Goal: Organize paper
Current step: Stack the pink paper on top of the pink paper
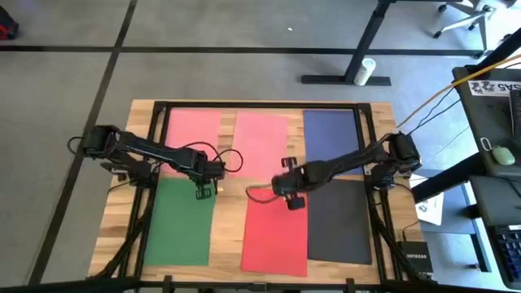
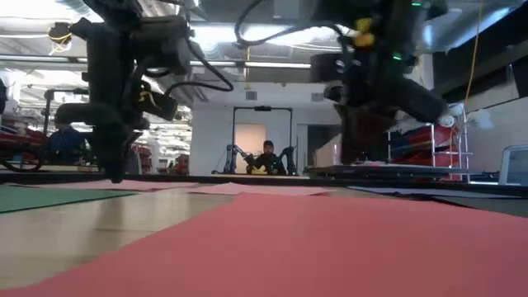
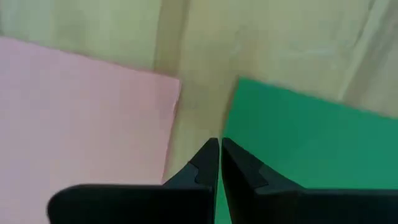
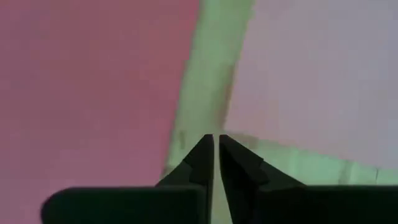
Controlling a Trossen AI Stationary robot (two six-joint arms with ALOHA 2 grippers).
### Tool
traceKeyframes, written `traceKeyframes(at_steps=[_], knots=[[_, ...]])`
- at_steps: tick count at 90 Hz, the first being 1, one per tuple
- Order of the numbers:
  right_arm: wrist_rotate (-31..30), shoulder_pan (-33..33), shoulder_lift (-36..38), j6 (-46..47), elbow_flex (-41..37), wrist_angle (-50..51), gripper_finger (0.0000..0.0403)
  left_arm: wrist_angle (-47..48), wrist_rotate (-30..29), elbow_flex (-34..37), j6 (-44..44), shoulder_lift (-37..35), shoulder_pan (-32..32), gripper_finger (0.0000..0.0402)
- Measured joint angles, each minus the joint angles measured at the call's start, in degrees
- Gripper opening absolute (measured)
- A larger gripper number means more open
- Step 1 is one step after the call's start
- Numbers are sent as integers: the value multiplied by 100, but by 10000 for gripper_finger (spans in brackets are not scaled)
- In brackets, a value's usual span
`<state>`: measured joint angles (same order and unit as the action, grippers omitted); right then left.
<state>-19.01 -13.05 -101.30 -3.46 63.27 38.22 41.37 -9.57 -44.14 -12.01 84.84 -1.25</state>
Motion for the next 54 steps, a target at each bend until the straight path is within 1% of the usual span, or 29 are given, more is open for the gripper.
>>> traceKeyframes(at_steps=[7, 16, 31, 40, 54], knots=[[-288, -168, 0, -13, -255, -379, 64, -199, -1, 0, 27, -4, -27, 0], [-650, -215, 0, -144, -610, -908, 104, -441, -1, 0, 110, -9, -27, 0], [-804, -107, 0, -429, -952, -1609, 155, -657, 9, 0, 144, -9, -27, 0], [-948, -1, -2, -565, -1063, -1930, 168, -659, 13, -2, 185, -9, -27, 0], [-932, 241, -20, -584, -1200, -1968, 165, -657, 17, -2, 145, -9, -27, 0]])
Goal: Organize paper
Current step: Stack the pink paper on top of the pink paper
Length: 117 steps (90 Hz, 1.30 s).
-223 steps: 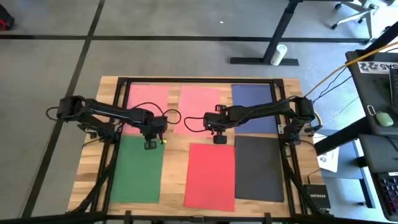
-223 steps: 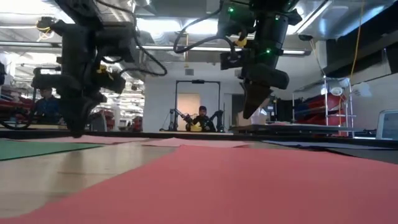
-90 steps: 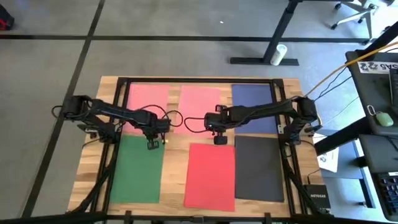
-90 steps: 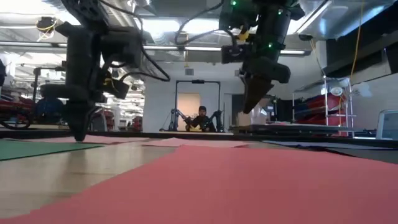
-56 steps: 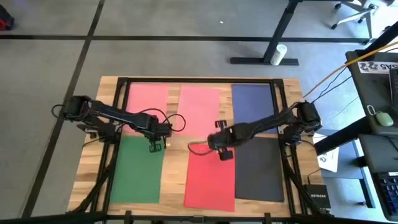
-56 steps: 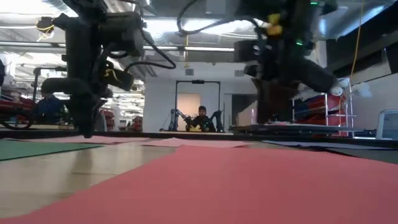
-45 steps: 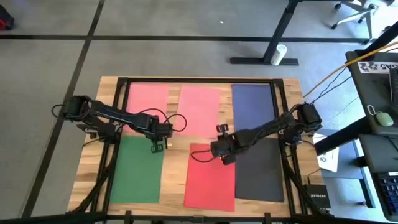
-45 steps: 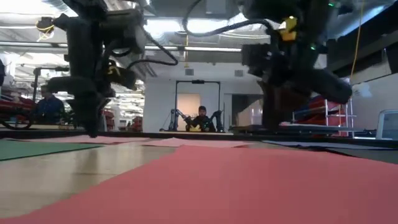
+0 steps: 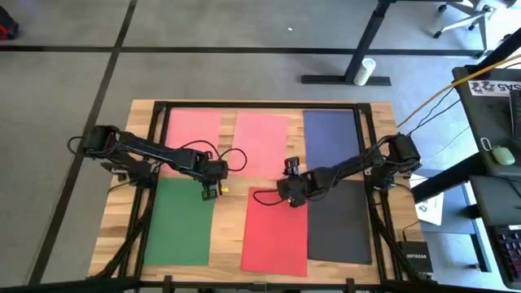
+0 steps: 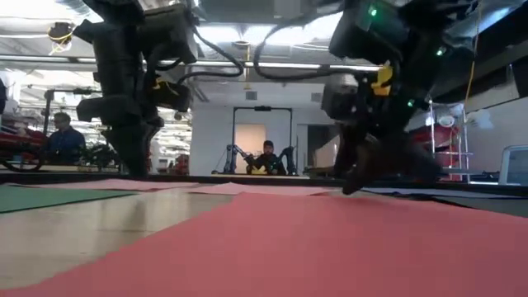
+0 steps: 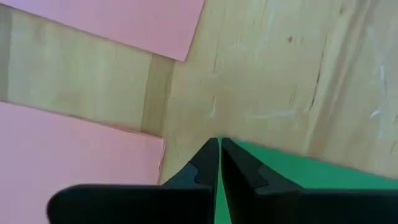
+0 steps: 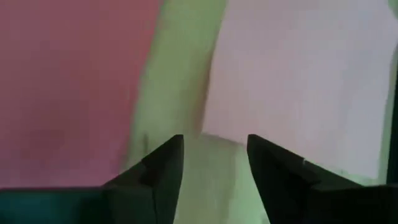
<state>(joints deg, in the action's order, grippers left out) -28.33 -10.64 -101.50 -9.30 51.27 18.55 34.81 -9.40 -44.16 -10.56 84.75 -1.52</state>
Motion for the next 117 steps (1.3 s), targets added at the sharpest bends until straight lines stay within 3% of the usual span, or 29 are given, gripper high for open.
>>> traceKeyframes(at_steps=[31, 53, 96, 117], knots=[[-120, 163, -260, -475, -48, -594, 125, -25, -2, 0, -5, 0, 7, 0], [-358, 172, -277, -789, -50, -942, 10, -408, -3, 0, 237, 0, 15, 0], [-253, 167, -11, -420, 587, -1143, 0, -2296, -88, -174, 717, 0, -37, 0], [-117, 167, 274, -405, 803, -1110, 0, -2389, -123, -177, 784, 0, -63, 23]])
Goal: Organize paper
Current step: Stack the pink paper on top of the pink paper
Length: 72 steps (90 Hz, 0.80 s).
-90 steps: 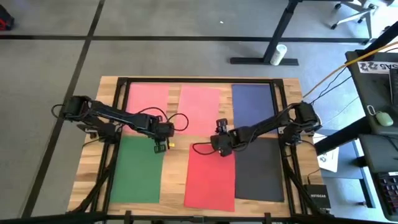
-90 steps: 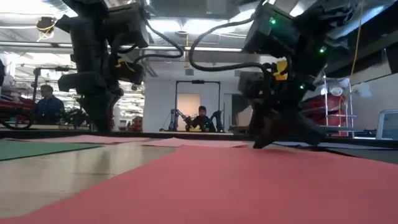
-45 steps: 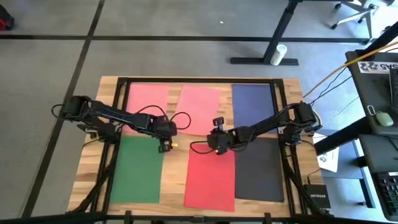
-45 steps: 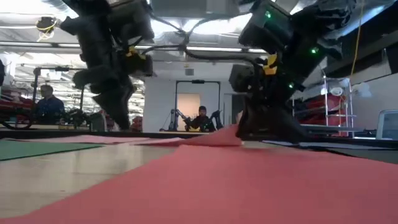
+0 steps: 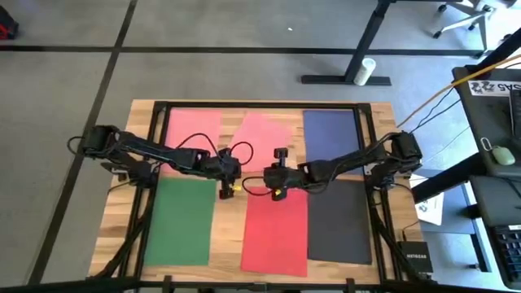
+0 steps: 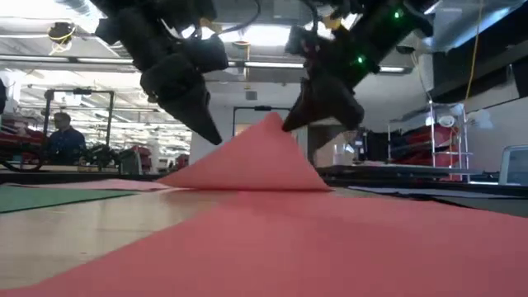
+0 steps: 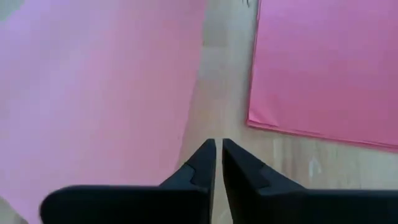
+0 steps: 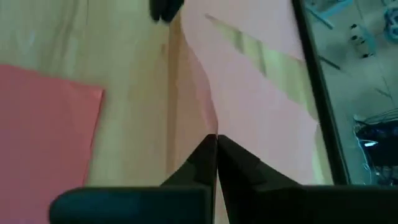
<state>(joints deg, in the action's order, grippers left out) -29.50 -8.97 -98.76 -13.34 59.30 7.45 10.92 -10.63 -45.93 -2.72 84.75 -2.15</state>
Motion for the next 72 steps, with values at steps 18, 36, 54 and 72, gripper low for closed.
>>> traceKeyframes(at_steps=[18, 36, 54, 72], knots=[[168, -7, 22, 7, 51, 17, 0, -6, -653, 0, 123, 0, 29, 67], [167, -7, 20, 26, 51, 43, 0, -146, -721, 0, 129, 0, 114, 107], [245, -4, 20, 28, 51, 99, 0, -132, -718, 0, 217, 0, 63, 127], [1136, 33, -133, 265, 40, 246, 8, 18, -700, 0, 508, 2, 78, 129]])
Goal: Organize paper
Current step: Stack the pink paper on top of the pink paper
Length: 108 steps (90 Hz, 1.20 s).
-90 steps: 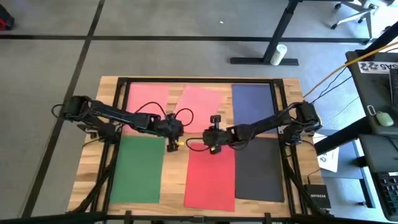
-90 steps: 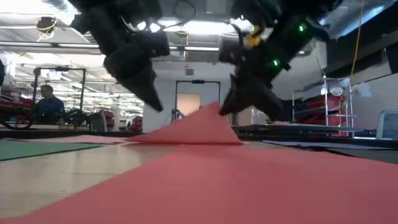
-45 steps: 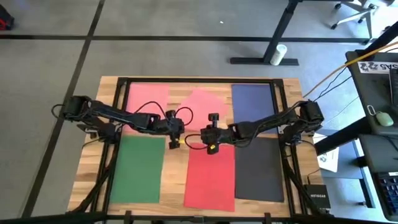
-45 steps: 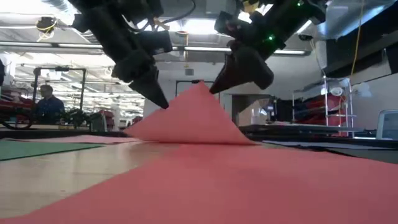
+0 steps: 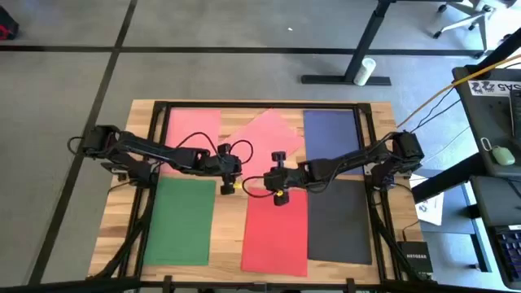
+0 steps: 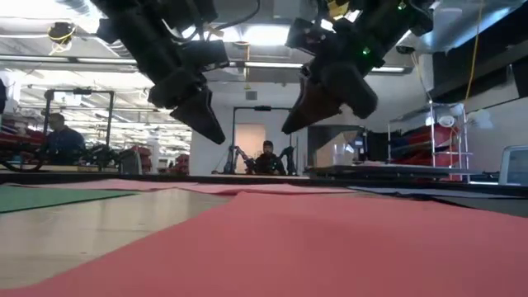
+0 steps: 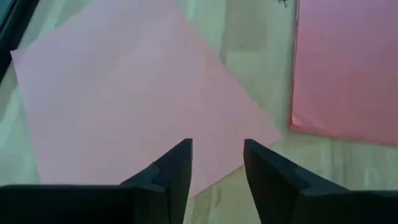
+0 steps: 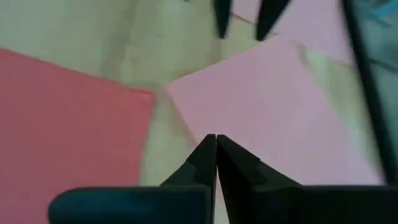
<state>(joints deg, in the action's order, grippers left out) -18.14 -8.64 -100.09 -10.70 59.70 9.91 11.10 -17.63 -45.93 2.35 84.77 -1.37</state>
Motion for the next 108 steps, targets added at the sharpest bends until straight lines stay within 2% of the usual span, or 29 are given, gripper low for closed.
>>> traceKeyframes(at_steps=[11, 28, 36, 45, 92, 100, 108], knots=[[84, 2, -351, -2, -9, -152, 37, 88, 0, 0, -216, 2, 40, 112], [66, 4, -972, -222, -9, -853, 99, 359, 56, 0, -480, 5, 18, 37], [-230, 4, -1131, -343, -9, -1137, 121, 561, 90, 0, -513, 5, 20, 8], [-508, 56, -1237, -496, -9, -1320, 133, 733, 92, 2, -547, 5, 18, 4], [356, 728, -1360, -564, -2, -1335, 128, 633, 311, 2, -560, 2, 9, 0], [403, 826, -1360, -566, 0, -1338, 109, 623, 313, 2, -550, 2, -14, 0], [382, 909, -1362, -620, 6, -1308, 66, 623, 313, 2, -543, 2, -15, 0]])
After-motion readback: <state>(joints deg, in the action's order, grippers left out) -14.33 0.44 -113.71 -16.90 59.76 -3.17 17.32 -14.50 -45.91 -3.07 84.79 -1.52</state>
